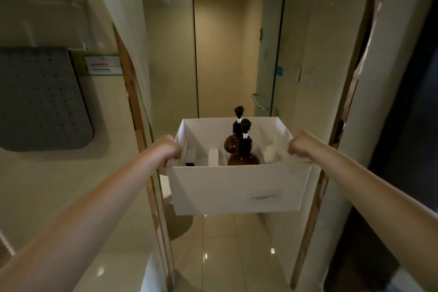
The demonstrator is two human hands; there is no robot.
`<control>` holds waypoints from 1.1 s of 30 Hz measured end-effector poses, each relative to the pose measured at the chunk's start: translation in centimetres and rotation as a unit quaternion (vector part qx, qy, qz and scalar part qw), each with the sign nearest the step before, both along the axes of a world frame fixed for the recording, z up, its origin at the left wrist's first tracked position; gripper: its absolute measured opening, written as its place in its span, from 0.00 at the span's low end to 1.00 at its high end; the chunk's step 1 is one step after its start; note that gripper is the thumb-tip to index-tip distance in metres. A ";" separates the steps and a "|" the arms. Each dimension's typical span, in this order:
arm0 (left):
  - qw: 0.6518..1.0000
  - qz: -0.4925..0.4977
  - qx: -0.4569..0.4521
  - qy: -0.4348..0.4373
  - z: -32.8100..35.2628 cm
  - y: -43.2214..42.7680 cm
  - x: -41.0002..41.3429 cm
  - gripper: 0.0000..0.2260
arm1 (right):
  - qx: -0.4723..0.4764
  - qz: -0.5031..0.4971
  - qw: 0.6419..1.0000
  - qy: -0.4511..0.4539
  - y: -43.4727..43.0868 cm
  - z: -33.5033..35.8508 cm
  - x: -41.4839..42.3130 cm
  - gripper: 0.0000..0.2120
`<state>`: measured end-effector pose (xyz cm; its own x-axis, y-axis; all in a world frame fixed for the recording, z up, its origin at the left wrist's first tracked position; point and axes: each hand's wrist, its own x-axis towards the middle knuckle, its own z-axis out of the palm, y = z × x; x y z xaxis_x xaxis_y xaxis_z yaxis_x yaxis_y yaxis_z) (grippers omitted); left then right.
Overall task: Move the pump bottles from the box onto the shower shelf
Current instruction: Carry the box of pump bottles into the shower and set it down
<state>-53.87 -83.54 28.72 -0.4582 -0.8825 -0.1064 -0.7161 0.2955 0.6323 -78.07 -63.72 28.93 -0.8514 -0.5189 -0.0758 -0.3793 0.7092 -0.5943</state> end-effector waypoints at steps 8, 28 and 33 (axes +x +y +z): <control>0.999 -0.030 -0.013 -0.020 0.2 -4.1 -2.5 0.16 | -0.015 -0.025 0.999 -0.017 -2.8 -0.7 -1.8 0.14; 1.000 0.003 0.007 0.029 0.7 -13.6 -17.9 0.16 | -0.022 0.028 0.999 -0.011 -13.6 0.3 -18.8 0.07; 0.999 0.024 0.024 0.040 0.6 -16.5 -22.1 0.16 | -0.023 0.049 0.999 -0.007 -17.0 1.1 -23.3 0.06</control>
<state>-75.99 -100.04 29.31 -0.4252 -0.8979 -0.1141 -0.6745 0.2303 0.7015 -101.37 -80.74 30.02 -0.7954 -0.6029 -0.0617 -0.4368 0.6409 -0.6312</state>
